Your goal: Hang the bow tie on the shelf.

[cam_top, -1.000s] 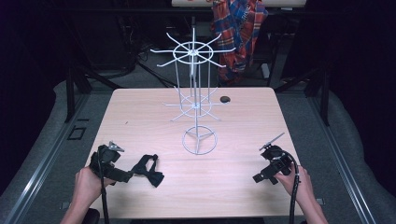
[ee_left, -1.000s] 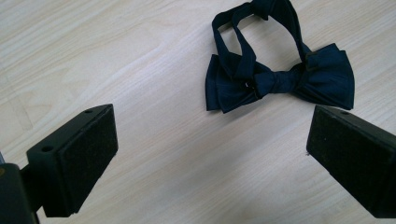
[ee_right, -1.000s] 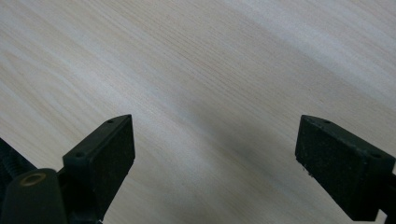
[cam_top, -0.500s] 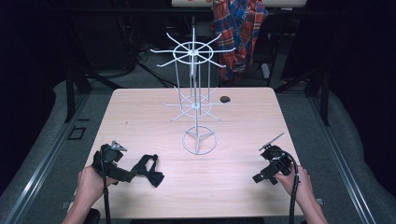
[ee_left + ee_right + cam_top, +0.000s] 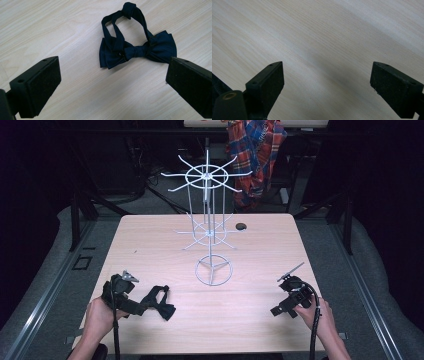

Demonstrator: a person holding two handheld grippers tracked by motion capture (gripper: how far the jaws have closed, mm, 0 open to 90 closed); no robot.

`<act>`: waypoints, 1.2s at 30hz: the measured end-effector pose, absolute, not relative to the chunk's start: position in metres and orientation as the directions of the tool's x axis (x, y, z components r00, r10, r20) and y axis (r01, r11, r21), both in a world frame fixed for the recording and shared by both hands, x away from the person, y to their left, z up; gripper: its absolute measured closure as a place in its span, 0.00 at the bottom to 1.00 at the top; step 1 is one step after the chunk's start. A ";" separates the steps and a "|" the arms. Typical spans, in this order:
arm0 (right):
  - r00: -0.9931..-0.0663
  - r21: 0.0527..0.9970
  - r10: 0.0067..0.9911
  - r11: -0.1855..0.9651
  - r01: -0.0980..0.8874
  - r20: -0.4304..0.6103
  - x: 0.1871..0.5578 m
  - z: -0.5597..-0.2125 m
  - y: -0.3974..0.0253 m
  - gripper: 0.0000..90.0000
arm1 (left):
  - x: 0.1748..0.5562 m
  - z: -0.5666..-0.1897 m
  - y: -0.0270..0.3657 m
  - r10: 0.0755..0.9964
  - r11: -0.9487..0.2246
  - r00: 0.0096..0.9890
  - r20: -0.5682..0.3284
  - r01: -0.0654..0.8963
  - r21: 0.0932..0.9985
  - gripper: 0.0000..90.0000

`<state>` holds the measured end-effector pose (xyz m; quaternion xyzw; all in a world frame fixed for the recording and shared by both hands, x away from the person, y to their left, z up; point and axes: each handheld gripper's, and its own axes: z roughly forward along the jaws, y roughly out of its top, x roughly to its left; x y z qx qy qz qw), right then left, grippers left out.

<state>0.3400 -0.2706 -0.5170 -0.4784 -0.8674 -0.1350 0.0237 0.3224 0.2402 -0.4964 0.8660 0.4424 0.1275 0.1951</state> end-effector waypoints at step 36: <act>-0.544 0.214 0.822 0.509 0.834 0.167 0.340 -0.518 -0.271 0.13 | 0.333 -0.505 0.207 0.768 -0.586 0.639 0.033 0.682 0.438 0.02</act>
